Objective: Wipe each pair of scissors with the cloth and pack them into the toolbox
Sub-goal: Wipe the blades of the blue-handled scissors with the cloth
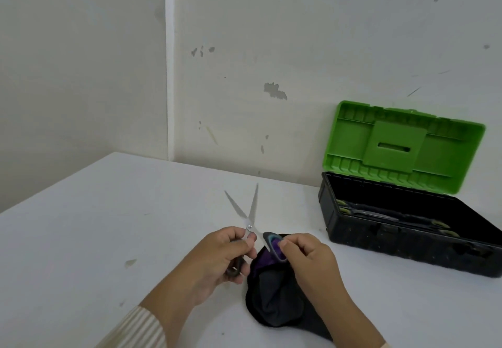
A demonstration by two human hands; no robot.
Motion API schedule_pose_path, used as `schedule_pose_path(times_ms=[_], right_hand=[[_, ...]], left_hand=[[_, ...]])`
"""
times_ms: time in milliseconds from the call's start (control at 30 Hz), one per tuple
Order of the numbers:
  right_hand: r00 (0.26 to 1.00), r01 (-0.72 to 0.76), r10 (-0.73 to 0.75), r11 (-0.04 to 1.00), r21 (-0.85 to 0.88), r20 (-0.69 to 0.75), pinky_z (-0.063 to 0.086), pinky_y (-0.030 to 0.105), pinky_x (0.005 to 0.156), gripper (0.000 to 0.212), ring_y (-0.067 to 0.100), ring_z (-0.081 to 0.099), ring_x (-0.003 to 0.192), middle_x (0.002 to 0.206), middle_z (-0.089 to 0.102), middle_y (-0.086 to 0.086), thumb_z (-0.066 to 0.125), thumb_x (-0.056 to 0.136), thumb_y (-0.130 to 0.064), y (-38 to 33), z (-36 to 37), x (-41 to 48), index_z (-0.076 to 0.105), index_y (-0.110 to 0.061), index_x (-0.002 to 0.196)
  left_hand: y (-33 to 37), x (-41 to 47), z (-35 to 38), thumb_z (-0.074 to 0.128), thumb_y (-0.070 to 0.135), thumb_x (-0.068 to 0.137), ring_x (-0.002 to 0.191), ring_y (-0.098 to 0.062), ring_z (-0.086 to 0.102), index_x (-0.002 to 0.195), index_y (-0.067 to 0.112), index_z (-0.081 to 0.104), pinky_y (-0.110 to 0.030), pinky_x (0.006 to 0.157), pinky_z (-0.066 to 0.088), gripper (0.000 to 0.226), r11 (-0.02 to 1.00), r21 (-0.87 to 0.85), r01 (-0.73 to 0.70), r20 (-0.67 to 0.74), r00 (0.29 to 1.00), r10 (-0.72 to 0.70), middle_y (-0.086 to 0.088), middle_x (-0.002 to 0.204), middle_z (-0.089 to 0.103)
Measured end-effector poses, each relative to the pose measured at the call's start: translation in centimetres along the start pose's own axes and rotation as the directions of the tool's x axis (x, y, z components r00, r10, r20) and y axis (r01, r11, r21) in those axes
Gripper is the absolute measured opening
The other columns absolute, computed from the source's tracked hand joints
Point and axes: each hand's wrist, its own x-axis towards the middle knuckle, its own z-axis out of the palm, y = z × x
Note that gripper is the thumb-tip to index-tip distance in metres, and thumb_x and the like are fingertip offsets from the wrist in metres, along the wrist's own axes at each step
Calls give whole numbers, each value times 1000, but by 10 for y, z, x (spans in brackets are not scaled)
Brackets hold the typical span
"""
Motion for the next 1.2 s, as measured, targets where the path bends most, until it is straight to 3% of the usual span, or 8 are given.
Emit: schedule_pose_path(times_ms=[167,333,433,567,733,867,1000,1200], right_hand=[[1000,0,0,1000,17,9,43,11,57,20,0,55,65,72,65,-4,61,81,-16,4,0,4,66,-18,62],[996,-62,70,991,120,-61,51,31,64,13,18,59,68,81,67,6,63,82,-15,14,-12,15,66,-22,72],[972,-27,77,975,223,-221,49,15,51,27,15,55,62,81,63,11,55,83,5,15,-31,23,60,-21,87],[975,87,4,915,395,-224,51,11,61,30,2,60,62,75,61,1,61,78,11,-8,-31,16,57,-13,96],[957,288,-276,943,-166,91,42,5,71,17,0,58,79,77,68,-11,65,79,-6,-21,13,-9,71,-22,79],[922,359,-387,845,-396,9,35,-1,75,10,6,51,75,85,61,1,65,79,-7,-13,16,1,73,-10,85],[928,359,-369,854,-376,48,35,-1,72,9,-5,51,85,78,63,-1,65,80,-6,-12,15,-3,72,-11,81],[942,320,-335,898,-301,-1,37,3,64,12,9,55,75,83,60,-4,60,84,-15,-10,18,-2,72,-16,85]], left_hand=[[-4,3,-7,59,31,91,41,-12,43,85,11,71,-21,42,34,23,996,86,13,-108,994,-4,3,53,55],[0,2,-18,63,31,87,40,-13,37,77,11,70,-22,42,29,23,983,183,-21,-109,993,42,2,50,48],[2,2,-25,65,31,86,42,-14,35,75,11,71,-22,42,27,24,963,268,-31,-56,997,48,1,50,47],[-1,4,-19,65,27,85,40,-15,33,76,9,72,-20,42,26,22,941,338,-38,-35,998,53,4,46,47],[-10,4,-2,68,24,83,41,-15,32,74,0,68,-18,41,27,26,927,366,-83,-51,993,109,4,43,48],[-11,3,4,67,25,83,38,-12,32,62,10,65,-19,42,28,27,902,417,-114,-55,987,150,5,45,48],[-13,3,7,66,25,84,36,-9,32,66,3,64,-18,42,28,29,897,424,-125,-47,986,160,4,46,48],[-13,3,8,64,25,85,34,-7,31,73,-3,64,-17,39,27,31,885,445,-139,-48,983,178,3,48,47]])
